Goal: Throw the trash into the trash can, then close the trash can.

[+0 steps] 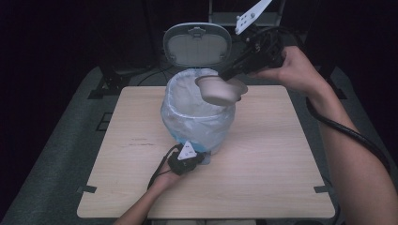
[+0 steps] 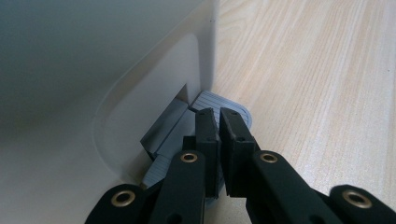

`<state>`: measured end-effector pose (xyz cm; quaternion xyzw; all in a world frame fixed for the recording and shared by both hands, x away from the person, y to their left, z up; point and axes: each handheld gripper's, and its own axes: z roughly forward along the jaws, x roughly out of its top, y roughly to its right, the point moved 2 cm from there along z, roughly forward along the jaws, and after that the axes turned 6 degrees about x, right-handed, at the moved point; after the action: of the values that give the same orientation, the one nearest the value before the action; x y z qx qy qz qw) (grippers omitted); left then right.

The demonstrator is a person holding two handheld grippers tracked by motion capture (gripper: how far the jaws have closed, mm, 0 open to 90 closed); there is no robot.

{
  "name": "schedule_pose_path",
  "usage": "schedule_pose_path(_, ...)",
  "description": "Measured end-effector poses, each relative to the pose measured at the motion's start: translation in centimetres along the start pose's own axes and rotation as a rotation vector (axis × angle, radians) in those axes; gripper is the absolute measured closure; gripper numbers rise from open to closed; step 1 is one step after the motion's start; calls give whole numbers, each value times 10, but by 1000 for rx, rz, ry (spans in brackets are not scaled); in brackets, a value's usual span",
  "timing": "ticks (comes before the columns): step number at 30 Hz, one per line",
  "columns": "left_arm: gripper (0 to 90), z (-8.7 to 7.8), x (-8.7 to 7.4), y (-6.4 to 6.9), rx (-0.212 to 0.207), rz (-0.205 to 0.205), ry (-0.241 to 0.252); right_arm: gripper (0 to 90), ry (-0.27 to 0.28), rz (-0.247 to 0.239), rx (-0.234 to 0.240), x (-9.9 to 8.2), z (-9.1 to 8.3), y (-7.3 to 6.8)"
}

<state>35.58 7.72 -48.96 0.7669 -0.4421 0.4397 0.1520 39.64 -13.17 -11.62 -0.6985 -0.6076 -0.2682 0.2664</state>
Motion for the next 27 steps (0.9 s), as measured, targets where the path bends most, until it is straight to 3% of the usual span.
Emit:
schedule_pose_path(23, 870, 0, -1, 0, -1, -12, 8, 861, -23, -5, 18, 20, 44, 33)
schedule_pose_path(25, 870, 0, -1, 0, -1, -11, 7, 848, -21, -1, 5, 20, 46, 36)
schedule_pose_path(27, 870, 0, -1, 0, -2, -9, 6, 747, -20, 17, -15, 20, 49, 39)
